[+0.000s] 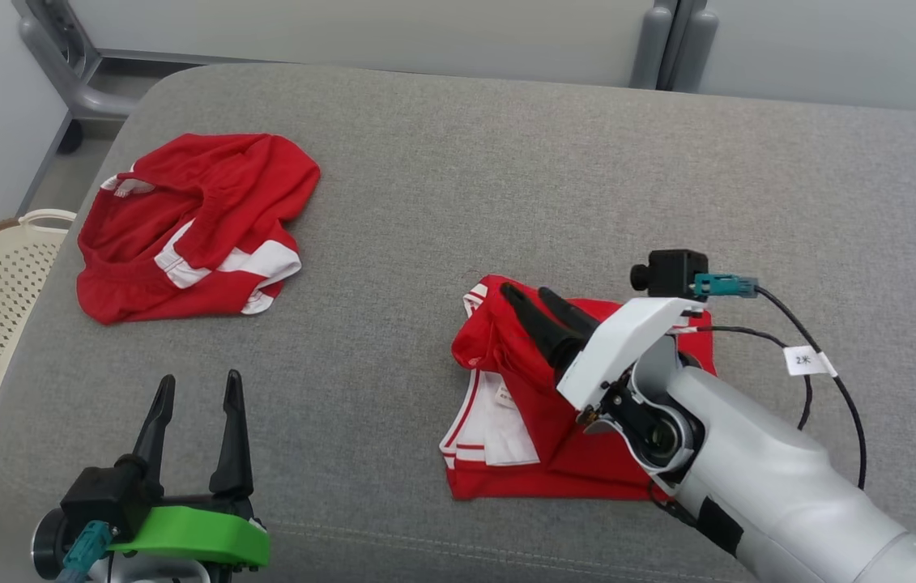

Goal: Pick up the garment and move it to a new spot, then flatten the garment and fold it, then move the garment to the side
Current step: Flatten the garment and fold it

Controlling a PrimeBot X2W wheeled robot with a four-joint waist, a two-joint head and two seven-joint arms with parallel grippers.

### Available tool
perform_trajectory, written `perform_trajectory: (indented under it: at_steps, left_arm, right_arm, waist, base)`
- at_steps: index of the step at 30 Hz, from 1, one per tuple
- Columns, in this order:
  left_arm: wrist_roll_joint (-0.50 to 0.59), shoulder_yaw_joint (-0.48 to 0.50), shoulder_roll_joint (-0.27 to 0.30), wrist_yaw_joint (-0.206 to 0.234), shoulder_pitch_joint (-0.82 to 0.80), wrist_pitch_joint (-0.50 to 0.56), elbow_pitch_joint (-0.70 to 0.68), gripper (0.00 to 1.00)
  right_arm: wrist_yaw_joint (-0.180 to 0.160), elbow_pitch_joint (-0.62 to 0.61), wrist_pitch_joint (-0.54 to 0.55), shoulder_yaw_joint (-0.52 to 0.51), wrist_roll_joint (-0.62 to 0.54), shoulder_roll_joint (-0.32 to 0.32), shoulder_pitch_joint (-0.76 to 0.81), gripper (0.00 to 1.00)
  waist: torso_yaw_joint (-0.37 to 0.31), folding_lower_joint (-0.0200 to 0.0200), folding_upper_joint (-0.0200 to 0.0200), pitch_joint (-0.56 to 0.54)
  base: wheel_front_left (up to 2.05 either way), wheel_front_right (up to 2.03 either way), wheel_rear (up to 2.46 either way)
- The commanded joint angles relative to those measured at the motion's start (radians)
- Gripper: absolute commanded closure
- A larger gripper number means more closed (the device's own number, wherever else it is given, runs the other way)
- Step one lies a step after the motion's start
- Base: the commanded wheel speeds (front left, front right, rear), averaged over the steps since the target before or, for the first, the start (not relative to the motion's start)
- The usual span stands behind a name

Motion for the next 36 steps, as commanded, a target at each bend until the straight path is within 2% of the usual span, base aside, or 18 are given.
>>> perform_trajectory:
  at_steps: [1,9,14,20,21,22,23,24,36]
  left_arm:
    - [0.006,0.003,0.000,-0.002,0.001,0.000,-0.003,0.00]
    - [0.011,0.009,0.000,-0.002,0.015,0.000,-0.015,0.00]
    - [0.013,0.014,0.000,-0.002,0.020,0.000,-0.020,0.00]
    - [0.013,0.015,0.000,-0.002,0.025,0.000,-0.024,0.00]
    - [0.013,0.015,0.000,-0.002,0.025,0.000,-0.024,0.00]
    - [0.013,0.015,0.000,-0.002,0.025,0.000,-0.025,0.00]
    - [0.013,0.014,0.000,-0.002,0.025,0.000,-0.025,0.00]
    - [0.013,0.014,0.000,-0.002,0.025,0.000,-0.025,0.00]
    - [0.007,0.010,0.000,-0.002,0.019,0.000,-0.024,0.00]
  right_arm:
    - [0.000,-0.026,-0.023,0.001,0.001,-0.028,0.013,0.00]
    - [0.000,-0.089,-0.166,0.028,-0.137,-0.177,0.028,0.00]
    - [0.000,-0.062,-0.190,-0.001,-0.253,-0.223,0.051,0.00]
    - [0.000,-0.018,-0.193,-0.063,-0.385,-0.210,0.103,0.00]
    - [0.000,-0.010,-0.193,-0.070,-0.404,-0.205,0.113,0.20]
    - [0.000,-0.007,-0.193,-0.079,-0.419,-0.196,0.121,0.59]
    - [0.000,-0.004,-0.193,-0.087,-0.435,-0.186,0.129,0.84]
    - [0.000,-0.002,-0.193,-0.094,-0.449,-0.179,0.136,1.00]
    - [0.000,-0.010,-0.194,-0.049,-0.568,-0.125,0.188,1.00]
  waist:
    - [-0.007,0.0000,0.0000,-0.004]
    - [-0.022,0.0000,0.0000,-0.012]
    - [-0.030,0.0000,0.0000,-0.016]
    - [-0.034,0.0000,0.0000,-0.021]
    - [-0.034,0.0000,0.0000,-0.022]
    - [-0.034,0.0000,0.0000,-0.022]
    - [-0.033,0.0000,0.0000,-0.022]
    - [-0.033,0.0000,0.0000,-0.022]
    - [-0.024,0.0000,0.0000,-0.013]
  base:
    - [0.00,0.00,0.00]
    - [0.00,0.00,0.00]
    - [0.00,0.00,0.00]
    - [0.00,0.00,0.00]
    - [0.00,0.00,0.00]
    - [0.00,0.00,0.00]
    - [0.00,0.00,0.00]
    - [0.00,0.00,0.00]
    - [0.00,0.00,0.00]
